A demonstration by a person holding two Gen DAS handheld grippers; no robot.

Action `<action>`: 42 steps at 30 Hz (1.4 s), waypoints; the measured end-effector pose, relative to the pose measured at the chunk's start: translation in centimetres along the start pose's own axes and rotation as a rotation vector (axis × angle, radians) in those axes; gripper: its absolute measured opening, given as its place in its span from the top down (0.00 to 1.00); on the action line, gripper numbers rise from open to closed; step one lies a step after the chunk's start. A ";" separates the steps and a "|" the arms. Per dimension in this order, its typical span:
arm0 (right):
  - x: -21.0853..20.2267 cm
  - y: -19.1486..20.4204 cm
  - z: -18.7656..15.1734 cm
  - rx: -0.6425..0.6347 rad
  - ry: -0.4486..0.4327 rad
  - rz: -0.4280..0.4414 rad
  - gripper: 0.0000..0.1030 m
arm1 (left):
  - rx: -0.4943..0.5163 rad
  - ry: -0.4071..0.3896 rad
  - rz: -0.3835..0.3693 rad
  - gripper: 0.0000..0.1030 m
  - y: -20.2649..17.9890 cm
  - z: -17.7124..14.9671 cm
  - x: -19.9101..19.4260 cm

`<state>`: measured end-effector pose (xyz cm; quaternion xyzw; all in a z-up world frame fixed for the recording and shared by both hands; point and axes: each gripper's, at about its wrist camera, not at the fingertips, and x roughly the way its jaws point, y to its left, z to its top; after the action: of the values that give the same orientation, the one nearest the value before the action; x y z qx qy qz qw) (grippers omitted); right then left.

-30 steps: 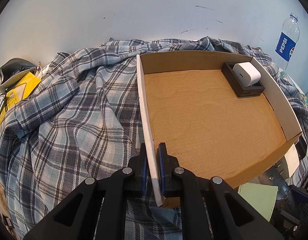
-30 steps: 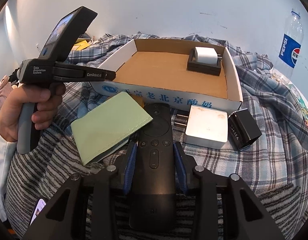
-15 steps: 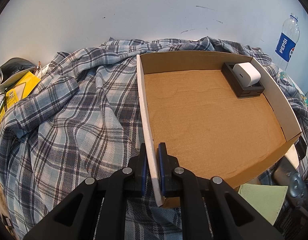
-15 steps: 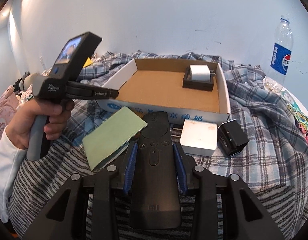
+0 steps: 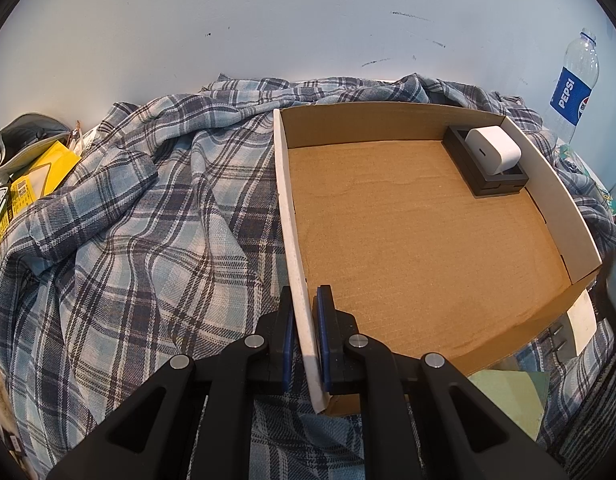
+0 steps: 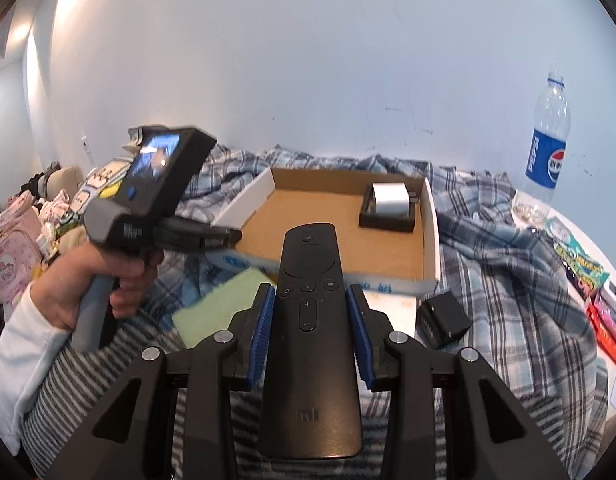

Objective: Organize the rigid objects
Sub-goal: 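Carry the remote into the box, lower it beside the frame, open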

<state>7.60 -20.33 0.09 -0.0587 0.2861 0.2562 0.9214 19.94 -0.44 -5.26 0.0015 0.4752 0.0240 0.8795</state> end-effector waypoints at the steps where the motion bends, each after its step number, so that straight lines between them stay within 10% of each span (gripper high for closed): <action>1: 0.3 0.0 0.3 0.005 -0.006 0.002 0.66 | 0.000 0.000 0.000 0.91 0.0 0.0 0.0; 17: 7.6 -1.5 6.2 0.140 -0.049 -0.031 0.66 | 0.000 0.000 0.000 0.91 0.0 0.0 0.0; 42: 16.6 -4.9 6.6 0.369 0.155 -0.109 0.66 | 0.002 -0.001 0.004 0.91 -0.1 0.0 0.0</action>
<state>25.06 -15.55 -3.88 0.0761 0.3945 0.1440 0.9043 19.90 -0.53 -5.25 0.0035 0.4749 0.0252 0.8797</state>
